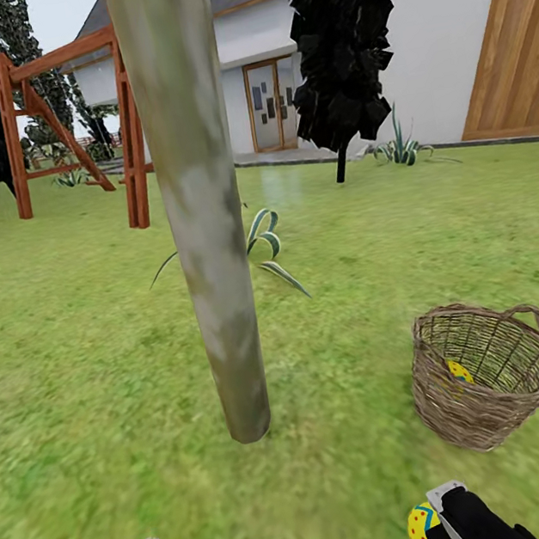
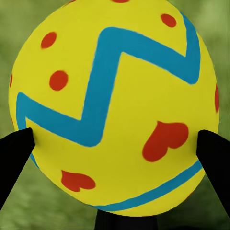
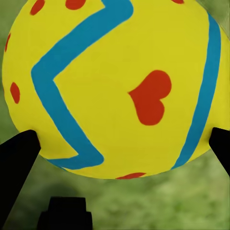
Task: Take the three Easter eggs out of the wicker basket on the lawn in the garden, then place them on the lawn next to a single tree (choose any tree) so that all three eggs are next to the same tree and none are left in the basket.
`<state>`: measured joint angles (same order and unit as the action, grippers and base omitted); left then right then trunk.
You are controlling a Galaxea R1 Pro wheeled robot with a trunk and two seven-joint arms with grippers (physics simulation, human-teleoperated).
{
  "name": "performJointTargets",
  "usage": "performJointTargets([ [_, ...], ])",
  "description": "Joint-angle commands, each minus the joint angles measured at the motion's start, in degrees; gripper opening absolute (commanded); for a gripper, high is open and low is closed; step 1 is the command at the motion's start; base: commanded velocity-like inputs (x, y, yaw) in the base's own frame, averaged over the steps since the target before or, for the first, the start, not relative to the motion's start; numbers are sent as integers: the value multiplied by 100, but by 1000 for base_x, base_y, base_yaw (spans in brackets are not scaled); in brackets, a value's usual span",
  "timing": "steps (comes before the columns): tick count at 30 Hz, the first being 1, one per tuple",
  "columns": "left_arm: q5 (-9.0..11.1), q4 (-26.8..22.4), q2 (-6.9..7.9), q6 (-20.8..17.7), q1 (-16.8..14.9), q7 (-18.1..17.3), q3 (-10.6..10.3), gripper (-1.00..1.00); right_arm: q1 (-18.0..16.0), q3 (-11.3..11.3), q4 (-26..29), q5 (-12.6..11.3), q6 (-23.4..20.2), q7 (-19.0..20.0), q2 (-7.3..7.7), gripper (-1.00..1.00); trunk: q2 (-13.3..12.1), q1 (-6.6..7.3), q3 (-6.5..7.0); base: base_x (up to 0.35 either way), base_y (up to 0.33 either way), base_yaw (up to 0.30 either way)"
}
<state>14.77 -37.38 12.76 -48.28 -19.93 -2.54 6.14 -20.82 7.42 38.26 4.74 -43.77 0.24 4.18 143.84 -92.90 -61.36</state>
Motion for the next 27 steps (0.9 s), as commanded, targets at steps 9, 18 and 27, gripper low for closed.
performJointTargets([
  [9, -18, 3, -11, -27, -2, -28, 14, -100, -1, 23, 7, 36, -28, 3, 13, -100, 15, -22, -205, 0, 0, 0],
  [18, -18, 2, -11, -24, -2, -22, 18, -100, -1, 28, 7, 36, -27, 3, 13, -100, 27, -45, -405, 0, 0, 0],
  [27, -14, -5, -11, -15, -2, -19, 18, -100, -1, 30, 7, 36, -26, 3, 6, -100, 39, -68, -604, 0, 0, 0],
])
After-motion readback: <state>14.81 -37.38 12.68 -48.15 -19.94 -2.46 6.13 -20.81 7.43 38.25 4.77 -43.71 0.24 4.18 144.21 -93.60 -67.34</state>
